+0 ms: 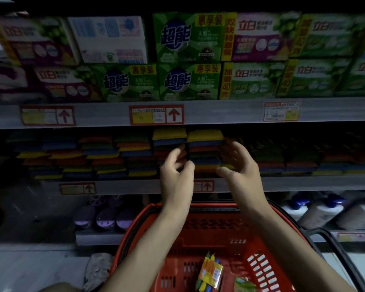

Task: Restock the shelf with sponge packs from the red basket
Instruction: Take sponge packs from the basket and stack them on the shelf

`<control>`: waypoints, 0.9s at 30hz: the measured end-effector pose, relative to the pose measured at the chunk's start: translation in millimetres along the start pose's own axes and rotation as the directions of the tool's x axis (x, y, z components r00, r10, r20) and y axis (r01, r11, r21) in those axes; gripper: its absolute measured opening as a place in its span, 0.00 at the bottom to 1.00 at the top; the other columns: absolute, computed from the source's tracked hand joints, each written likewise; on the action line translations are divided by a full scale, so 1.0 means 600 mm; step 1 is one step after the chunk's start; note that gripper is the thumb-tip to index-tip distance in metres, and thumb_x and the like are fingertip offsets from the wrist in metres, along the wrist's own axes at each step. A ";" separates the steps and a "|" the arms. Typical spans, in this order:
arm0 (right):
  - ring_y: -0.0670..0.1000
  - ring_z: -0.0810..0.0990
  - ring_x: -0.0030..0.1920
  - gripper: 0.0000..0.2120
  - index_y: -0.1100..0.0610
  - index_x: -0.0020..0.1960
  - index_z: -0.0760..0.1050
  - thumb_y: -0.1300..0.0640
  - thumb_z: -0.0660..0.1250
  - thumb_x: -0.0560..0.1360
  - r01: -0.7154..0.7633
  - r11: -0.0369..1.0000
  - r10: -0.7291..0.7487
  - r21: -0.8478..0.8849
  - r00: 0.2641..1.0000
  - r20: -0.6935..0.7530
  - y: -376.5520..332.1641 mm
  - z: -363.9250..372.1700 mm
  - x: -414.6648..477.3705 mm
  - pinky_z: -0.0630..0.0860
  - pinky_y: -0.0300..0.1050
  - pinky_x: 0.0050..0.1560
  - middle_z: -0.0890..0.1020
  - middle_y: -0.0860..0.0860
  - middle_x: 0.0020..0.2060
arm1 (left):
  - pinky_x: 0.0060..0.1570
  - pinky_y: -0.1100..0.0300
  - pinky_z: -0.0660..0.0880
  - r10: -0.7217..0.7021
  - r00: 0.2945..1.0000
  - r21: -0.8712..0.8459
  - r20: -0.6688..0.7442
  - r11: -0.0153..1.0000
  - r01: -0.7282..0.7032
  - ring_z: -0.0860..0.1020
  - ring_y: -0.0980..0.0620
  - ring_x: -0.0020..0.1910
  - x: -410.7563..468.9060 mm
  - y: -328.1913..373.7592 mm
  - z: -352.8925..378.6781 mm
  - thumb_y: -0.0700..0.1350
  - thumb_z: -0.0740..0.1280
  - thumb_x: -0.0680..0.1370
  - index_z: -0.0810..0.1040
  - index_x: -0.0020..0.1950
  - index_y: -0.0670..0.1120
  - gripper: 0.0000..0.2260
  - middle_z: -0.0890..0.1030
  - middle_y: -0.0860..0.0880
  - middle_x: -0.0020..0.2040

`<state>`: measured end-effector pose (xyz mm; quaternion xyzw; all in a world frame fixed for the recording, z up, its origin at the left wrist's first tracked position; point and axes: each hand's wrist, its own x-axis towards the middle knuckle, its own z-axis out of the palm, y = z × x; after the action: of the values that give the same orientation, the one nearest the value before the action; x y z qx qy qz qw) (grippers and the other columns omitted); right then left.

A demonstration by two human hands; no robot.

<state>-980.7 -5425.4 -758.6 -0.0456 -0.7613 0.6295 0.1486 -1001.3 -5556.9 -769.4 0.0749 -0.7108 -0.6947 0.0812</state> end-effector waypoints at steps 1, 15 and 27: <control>0.40 0.73 0.65 0.32 0.50 0.76 0.67 0.69 0.67 0.77 0.006 1.000 -0.006 -0.011 1.000 -0.007 0.000 -0.001 0.000 0.71 0.32 0.59 0.75 0.44 0.68 | 0.47 0.71 0.71 0.002 1.000 -0.004 -0.007 1.000 -0.002 0.79 0.61 0.55 0.002 -0.002 -0.002 0.42 0.66 0.81 0.73 0.75 0.52 0.21 0.80 0.53 0.62; 0.44 0.84 0.44 0.08 0.51 0.52 0.84 0.48 0.73 0.77 -0.146 0.960 0.115 -0.240 0.984 -0.138 0.072 0.015 -0.020 0.84 0.50 0.48 0.86 0.45 0.42 | 0.39 0.62 0.79 0.054 0.997 0.419 -0.062 0.908 -0.023 0.81 0.60 0.43 0.003 -0.082 0.001 0.53 0.73 0.78 0.82 0.53 0.53 0.07 0.83 0.57 0.45; 0.50 0.87 0.42 0.20 0.62 0.58 0.79 0.45 0.71 0.78 -0.482 0.876 0.481 0.007 0.872 -0.093 0.114 0.032 0.012 0.73 0.39 0.34 0.87 0.51 0.42 | 0.38 0.56 0.79 0.039 0.989 0.444 -0.142 0.896 0.028 0.83 0.50 0.41 0.018 -0.104 0.013 0.57 0.72 0.78 0.86 0.52 0.50 0.12 0.85 0.53 0.42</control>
<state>-1000.7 -5427.8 -827.2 -0.2636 -0.7234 0.6377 0.0219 -1013.8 -5553.1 -831.7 0.1406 -0.8428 -0.5064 0.1162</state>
